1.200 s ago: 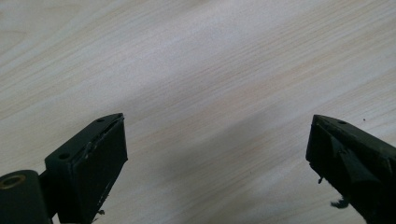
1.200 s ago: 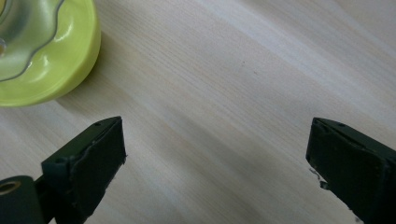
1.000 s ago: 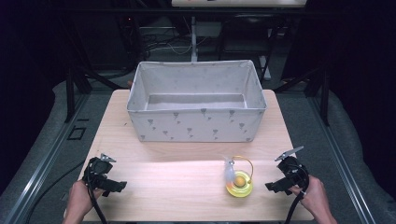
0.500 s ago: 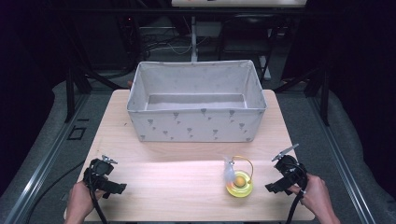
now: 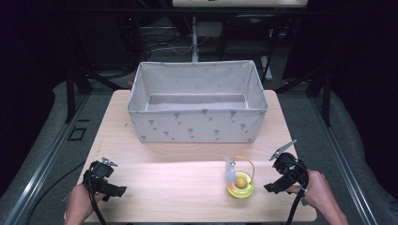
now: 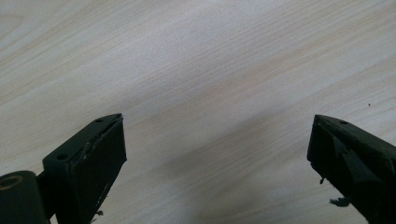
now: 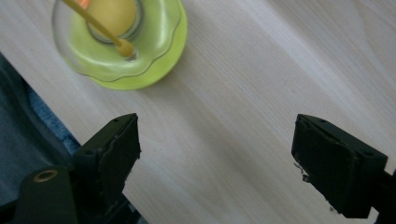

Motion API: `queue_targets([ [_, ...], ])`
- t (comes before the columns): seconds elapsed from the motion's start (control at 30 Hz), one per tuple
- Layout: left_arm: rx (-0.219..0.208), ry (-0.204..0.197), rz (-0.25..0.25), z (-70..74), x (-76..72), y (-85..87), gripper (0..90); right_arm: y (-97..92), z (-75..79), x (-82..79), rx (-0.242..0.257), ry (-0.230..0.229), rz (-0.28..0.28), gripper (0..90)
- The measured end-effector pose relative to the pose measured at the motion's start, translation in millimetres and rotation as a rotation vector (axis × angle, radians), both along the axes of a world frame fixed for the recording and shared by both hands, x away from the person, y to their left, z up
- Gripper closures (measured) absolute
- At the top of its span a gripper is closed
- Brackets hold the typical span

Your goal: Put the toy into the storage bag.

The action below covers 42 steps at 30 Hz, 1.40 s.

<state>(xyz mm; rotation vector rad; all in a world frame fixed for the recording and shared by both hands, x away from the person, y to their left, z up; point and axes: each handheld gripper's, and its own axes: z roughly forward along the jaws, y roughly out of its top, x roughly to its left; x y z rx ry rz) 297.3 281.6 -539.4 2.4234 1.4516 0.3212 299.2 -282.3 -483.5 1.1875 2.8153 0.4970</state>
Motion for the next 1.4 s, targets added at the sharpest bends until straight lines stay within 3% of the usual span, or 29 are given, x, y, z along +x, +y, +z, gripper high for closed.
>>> queue_targets([
  [0.07,-0.017,-0.011,0.003,2.3,0.9,-0.8,1.8,7.3,7.9,1.7,-0.033,0.003,0.051,12.9],
  [0.27,-0.004,0.002,-0.015,-1.2,3.2,-5.1,1.4,25.2,23.6,1.4,-0.041,-0.018,0.126,0.0],
  [0.67,-0.001,0.008,-0.022,-1.7,3.1,-4.6,1.1,52.3,46.4,1.0,-0.053,-0.024,0.245,1.5],
  [0.83,-0.004,0.004,-0.016,-1.1,5.0,-5.3,1.2,59.2,58.5,2.7,-0.038,-0.053,0.272,10.0],
  [0.87,0.000,0.017,-0.024,-2.6,5.7,-6.3,1.2,60.3,62.6,3.5,-0.026,-0.075,0.272,17.7],
  [0.97,0.006,0.022,-0.030,-3.6,5.9,-7.1,1.2,61.6,67.9,4.2,-0.027,-0.081,0.284,26.7],
  [1.03,0.009,0.023,-0.031,-3.7,6.0,-7.4,1.3,62.5,70.2,3.6,-0.022,-0.084,0.293,28.1],
  [1.13,0.010,0.028,-0.032,-4.6,7.1,-8.0,1.5,66.4,79.0,1.0,-0.019,-0.090,0.319,42.2],
  [1.23,0.017,0.036,-0.043,-5.2,8.0,-9.6,1.6,70.4,83.4,0.2,-0.048,-0.094,0.337,52.9],
  [1.4,0.021,0.038,-0.052,-5.4,8.8,-11.7,1.8,76.6,86.3,-0.4,-0.084,-0.093,0.361,62.0],
])
